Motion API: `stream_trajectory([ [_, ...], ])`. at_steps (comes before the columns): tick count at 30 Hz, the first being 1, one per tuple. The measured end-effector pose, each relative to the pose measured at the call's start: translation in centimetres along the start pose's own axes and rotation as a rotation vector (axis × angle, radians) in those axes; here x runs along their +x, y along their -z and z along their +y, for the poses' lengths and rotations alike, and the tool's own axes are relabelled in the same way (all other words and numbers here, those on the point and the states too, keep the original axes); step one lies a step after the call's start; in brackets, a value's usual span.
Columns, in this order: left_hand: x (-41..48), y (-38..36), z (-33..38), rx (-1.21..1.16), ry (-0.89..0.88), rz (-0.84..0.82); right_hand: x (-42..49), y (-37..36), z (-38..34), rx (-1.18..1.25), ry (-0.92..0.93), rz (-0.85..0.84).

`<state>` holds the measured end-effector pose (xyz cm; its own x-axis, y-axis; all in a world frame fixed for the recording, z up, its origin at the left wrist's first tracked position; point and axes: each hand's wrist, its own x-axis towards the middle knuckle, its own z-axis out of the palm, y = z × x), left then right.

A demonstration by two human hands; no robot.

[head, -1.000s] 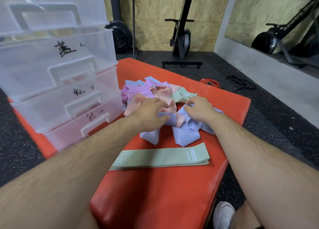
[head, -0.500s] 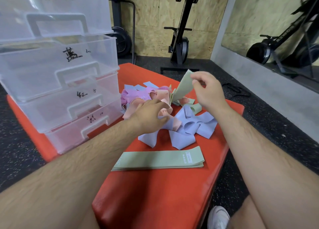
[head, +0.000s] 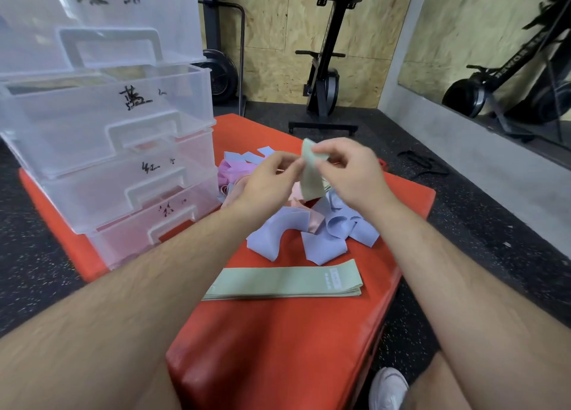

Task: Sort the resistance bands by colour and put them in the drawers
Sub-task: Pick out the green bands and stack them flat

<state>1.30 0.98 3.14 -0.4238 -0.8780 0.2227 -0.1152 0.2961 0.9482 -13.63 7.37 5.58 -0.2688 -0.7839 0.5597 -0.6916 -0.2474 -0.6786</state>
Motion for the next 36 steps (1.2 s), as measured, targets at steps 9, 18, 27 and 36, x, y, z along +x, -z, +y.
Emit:
stream_trajectory([
  [9, -0.8, 2.3, 0.1, -0.292, 0.129, -0.009, -1.7, -3.1, -2.1, 0.3, -0.114, -0.196],
  [18, -2.8, 5.7, -0.6, 0.028, -0.012, 0.034, -0.7, -5.5, -0.8, -0.24, -0.053, -0.364],
  [27, -4.0, 8.1, -0.3, -0.009, -0.066, 0.12, -1.3, -5.6, -1.1, -0.272, -0.031, -0.418],
  [36, -4.7, 11.2, 0.0, -0.178, -0.026, 0.335, -1.9, -0.7, 2.4, -0.549, -0.184, -0.437],
])
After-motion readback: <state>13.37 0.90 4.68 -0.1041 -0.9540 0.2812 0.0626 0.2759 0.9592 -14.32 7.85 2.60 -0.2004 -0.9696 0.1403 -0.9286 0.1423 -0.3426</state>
